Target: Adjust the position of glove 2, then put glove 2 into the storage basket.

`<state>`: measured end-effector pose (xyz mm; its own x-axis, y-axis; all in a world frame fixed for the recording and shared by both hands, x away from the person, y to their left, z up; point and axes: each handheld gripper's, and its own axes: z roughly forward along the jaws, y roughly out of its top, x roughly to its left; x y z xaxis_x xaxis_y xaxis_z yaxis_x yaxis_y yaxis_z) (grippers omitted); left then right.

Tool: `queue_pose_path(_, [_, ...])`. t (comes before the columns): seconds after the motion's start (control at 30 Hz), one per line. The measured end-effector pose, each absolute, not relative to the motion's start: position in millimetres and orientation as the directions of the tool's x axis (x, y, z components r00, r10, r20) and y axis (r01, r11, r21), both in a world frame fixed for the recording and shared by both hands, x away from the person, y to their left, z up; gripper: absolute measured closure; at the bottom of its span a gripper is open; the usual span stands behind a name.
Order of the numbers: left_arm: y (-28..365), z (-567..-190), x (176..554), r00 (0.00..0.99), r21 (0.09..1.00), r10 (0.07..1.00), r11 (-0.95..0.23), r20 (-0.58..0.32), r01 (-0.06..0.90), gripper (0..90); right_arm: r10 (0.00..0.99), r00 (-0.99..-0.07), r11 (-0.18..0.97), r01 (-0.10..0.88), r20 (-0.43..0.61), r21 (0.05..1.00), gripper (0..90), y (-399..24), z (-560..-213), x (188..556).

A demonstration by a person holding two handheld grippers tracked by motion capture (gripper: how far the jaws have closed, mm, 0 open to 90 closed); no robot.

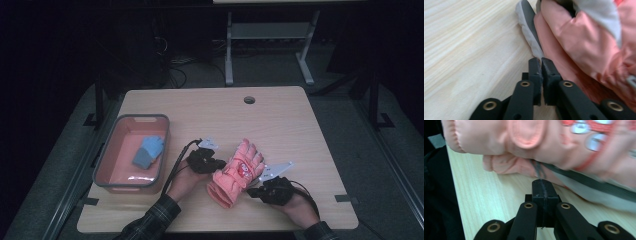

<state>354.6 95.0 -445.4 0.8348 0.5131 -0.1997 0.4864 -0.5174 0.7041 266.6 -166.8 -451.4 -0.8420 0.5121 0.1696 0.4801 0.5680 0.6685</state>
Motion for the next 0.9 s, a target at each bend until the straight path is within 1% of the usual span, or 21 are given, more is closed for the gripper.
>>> queue_pose_path(0.17, [99.9,-436.4,352.9,0.822,0.7,0.535,-0.513,-0.193,0.497,72.1,0.549,-0.82,0.538,0.494,0.161,0.682,90.0,-182.4,-443.0,267.6])
queue_pose_path(0.23, [101.5,-432.6,353.3,0.812,0.696,0.554,-0.511,-0.18,0.504,64.2,0.561,-0.813,0.527,0.498,0.158,0.689,90.0,-186.4,-437.9,268.1])
queue_pose_path(0.3, [105.2,-427.2,354.5,0.812,0.706,0.56,-0.507,-0.166,0.494,58.9,0.568,-0.809,0.519,0.496,0.152,0.696,90.0,-189.4,-433.7,269.2])
queue_pose_path(0.43, [112.6,-413.8,355.3,0.792,0.726,0.58,-0.46,-0.191,0.512,48.6,0.583,-0.801,0.502,0.488,0.138,0.714,90.0,-195.1,-425.4,272.0])
queue_pose_path(0.67, [120.8,-393.1,351.8,0.808,0.754,0.546,-0.429,-0.222,0.497,38.1,0.602,-0.79,0.475,0.469,0.113,0.744,90.0,-200.4,-410.7,280.4])
queue_pose_path(0.77, [122.9,-387.5,350.3,0.815,0.761,0.534,-0.426,-0.225,0.489,35.5,0.609,-0.786,0.464,0.463,0.107,0.755,90.0,-201.7,-405.6,284.7])
queue_pose_path(0.9, [122.1,-381.8,348.3,0.829,0.766,0.506,-0.428,-0.235,0.479,27.0,0.607,-0.788,0.447,0.449,0.106,0.774,90.0,-199.5,-398.2,292.8])
